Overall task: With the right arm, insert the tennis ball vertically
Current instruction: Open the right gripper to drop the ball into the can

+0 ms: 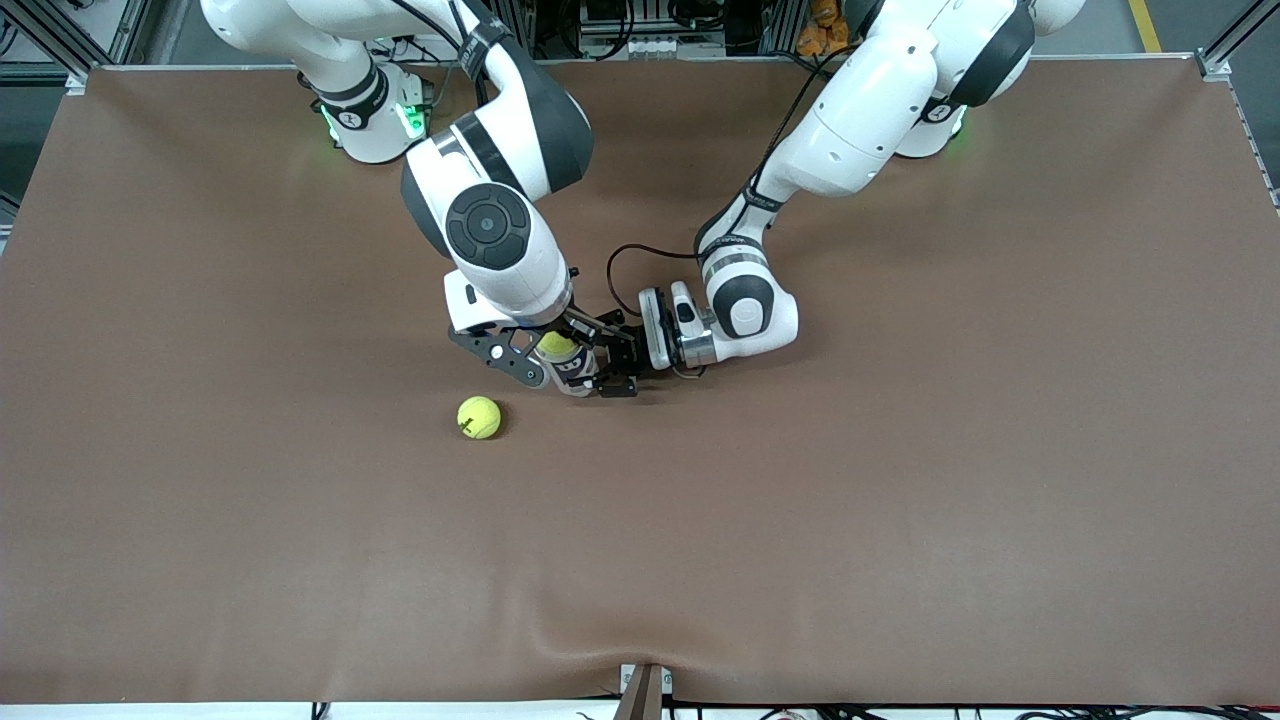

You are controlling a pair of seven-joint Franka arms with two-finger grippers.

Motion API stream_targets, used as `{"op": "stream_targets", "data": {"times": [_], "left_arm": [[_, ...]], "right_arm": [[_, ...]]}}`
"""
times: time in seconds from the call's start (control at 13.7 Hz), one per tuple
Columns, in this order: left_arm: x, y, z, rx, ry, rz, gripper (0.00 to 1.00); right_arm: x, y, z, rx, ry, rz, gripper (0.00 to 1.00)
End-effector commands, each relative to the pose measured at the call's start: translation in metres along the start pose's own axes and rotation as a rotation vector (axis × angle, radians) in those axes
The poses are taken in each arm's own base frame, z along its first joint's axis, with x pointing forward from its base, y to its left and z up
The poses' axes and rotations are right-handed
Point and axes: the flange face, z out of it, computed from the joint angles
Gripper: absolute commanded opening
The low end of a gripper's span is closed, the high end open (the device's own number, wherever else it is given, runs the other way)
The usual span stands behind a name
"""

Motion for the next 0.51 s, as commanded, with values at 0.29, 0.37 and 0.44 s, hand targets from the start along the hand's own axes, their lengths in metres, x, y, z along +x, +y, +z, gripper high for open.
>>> {"op": "stream_targets", "data": {"times": [0.29, 0.37, 0.44], "left_arm": [[-0.011, 0.006, 0.000, 0.011, -0.032, 0.050, 0.63], [-0.011, 0.006, 0.000, 0.011, -0.032, 0.050, 0.63], [-0.011, 0.005, -0.001, 0.011, -0.034, 0.050, 0.63]], "right_arm": [[0.004, 0.003, -0.011, 0.004, -0.021, 0.016, 1.00], [0.014, 0.007, -0.012, 0.006, -0.022, 0.025, 1.00], [0.029, 0.015, -0.015, 0.006, -0.016, 0.044, 1.00]]}}
